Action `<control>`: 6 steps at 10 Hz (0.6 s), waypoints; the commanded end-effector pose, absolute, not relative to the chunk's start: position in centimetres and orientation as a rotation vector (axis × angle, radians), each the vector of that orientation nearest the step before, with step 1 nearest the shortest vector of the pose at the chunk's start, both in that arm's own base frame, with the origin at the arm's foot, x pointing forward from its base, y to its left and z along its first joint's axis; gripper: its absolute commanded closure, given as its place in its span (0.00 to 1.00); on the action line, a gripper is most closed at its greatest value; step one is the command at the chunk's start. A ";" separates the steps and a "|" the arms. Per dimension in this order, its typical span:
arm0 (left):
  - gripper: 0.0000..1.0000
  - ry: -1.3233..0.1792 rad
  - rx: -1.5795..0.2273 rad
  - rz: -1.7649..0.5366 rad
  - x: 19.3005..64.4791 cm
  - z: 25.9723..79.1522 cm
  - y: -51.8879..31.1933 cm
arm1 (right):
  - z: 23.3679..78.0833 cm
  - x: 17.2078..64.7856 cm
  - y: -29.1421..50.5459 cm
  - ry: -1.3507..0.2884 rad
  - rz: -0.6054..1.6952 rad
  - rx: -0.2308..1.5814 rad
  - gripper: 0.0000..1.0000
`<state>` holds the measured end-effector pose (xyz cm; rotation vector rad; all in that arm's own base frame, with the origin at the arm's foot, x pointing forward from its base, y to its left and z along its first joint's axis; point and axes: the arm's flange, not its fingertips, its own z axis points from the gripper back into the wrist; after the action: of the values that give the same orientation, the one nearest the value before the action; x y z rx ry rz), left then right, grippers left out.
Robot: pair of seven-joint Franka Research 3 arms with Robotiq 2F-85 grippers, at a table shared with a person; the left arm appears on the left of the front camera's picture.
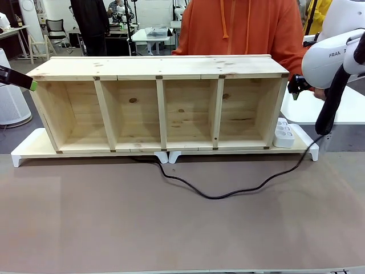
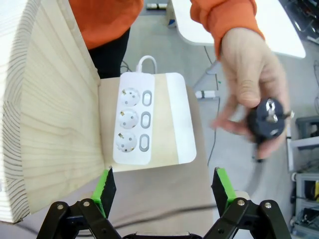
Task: Perform cable management.
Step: Release the Power Cable when the human grasps it.
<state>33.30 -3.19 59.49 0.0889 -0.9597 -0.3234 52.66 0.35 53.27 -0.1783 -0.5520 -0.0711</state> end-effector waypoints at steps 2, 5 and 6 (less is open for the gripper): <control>0.00 -0.966 0.093 -0.324 33.4 59.5 -3.3 | 53.2 52.6 0.4 -0.546 -0.074 -0.178 0.00; 0.00 -0.966 0.093 -0.324 33.4 59.5 -3.3 | 53.2 52.6 0.4 -0.546 -0.074 -0.178 0.00; 0.00 -0.966 0.093 -0.324 33.4 59.5 -3.3 | 53.2 52.6 0.4 -0.546 -0.074 -0.178 0.00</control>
<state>33.30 -3.19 59.49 0.0889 -0.9598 -0.3234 52.66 0.35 53.27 -0.1782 -0.5520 -0.0711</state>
